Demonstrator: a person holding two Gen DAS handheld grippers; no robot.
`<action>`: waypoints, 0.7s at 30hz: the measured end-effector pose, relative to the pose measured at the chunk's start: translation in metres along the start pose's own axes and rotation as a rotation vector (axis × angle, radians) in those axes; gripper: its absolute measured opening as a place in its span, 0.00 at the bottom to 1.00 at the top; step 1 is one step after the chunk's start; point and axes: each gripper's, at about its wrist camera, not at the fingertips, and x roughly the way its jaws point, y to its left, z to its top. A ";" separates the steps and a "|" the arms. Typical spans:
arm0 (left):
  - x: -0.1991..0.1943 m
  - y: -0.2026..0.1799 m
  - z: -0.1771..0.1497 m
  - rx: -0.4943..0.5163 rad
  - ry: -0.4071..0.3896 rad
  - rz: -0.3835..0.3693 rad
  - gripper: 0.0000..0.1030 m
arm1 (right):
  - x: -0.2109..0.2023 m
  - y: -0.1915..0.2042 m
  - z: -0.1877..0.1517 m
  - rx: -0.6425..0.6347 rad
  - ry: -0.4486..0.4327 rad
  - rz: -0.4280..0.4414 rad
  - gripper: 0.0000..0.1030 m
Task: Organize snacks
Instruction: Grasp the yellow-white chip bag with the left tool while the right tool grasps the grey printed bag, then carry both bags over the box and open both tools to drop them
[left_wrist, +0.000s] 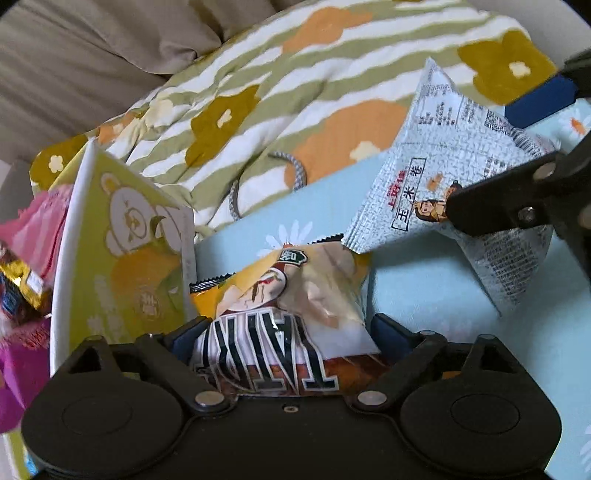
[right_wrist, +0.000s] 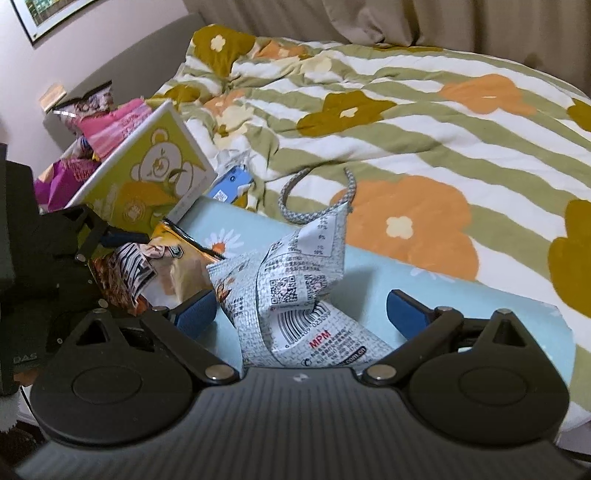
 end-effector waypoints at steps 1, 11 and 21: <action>0.000 0.002 -0.001 -0.013 0.003 -0.004 0.89 | 0.002 0.000 0.000 -0.002 0.002 0.000 1.00; -0.007 0.017 -0.016 -0.192 0.008 -0.085 0.65 | 0.018 0.001 -0.004 -0.009 0.055 0.030 0.93; -0.036 0.017 -0.023 -0.237 -0.059 -0.109 0.62 | 0.008 0.008 -0.009 -0.019 0.066 0.009 0.70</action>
